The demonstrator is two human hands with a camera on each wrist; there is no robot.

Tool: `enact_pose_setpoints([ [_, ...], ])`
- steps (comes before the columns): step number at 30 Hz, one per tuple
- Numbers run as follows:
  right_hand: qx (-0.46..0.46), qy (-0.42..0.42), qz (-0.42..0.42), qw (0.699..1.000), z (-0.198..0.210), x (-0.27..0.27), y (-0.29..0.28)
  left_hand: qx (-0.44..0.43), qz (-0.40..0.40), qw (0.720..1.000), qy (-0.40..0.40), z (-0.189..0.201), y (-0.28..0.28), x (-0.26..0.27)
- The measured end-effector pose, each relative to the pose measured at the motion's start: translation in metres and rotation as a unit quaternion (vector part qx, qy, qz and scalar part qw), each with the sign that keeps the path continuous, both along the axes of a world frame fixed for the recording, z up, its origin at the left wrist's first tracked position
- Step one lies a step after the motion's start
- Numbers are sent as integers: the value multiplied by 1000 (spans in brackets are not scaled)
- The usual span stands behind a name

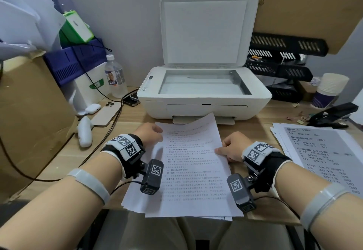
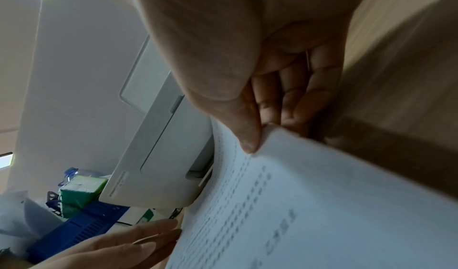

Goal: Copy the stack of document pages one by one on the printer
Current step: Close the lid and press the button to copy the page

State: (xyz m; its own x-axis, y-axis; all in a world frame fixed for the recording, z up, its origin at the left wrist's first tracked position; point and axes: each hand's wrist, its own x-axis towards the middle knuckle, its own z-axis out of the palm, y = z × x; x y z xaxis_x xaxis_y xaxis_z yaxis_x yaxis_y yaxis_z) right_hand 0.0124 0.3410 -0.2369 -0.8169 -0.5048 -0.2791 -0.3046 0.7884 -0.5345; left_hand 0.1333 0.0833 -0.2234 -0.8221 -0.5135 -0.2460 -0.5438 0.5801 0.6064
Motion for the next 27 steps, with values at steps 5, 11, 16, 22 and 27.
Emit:
enact_pose_setpoints([
  [5, 78, 24, 49, 995, 14, -1, 4, 6, -8, 1000, -8, 1, -1, 1],
  [11, 111, 150, 126, 974, 38, 0, 10, 19, -41, 999, 13, 19, 7, 1],
  [16, 59, 229, 205, 950, 77, 9, 15, 50, -96, 984, 140, 78, 38, 0],
  [22, -68, 345, 143, 925, 138, -4, 9, 6, -116, 961, 251, 143, 43, -10],
  [27, 25, 304, 55, 951, 190, -29, 23, 96, -87, 925, 357, 179, 18, -21],
])
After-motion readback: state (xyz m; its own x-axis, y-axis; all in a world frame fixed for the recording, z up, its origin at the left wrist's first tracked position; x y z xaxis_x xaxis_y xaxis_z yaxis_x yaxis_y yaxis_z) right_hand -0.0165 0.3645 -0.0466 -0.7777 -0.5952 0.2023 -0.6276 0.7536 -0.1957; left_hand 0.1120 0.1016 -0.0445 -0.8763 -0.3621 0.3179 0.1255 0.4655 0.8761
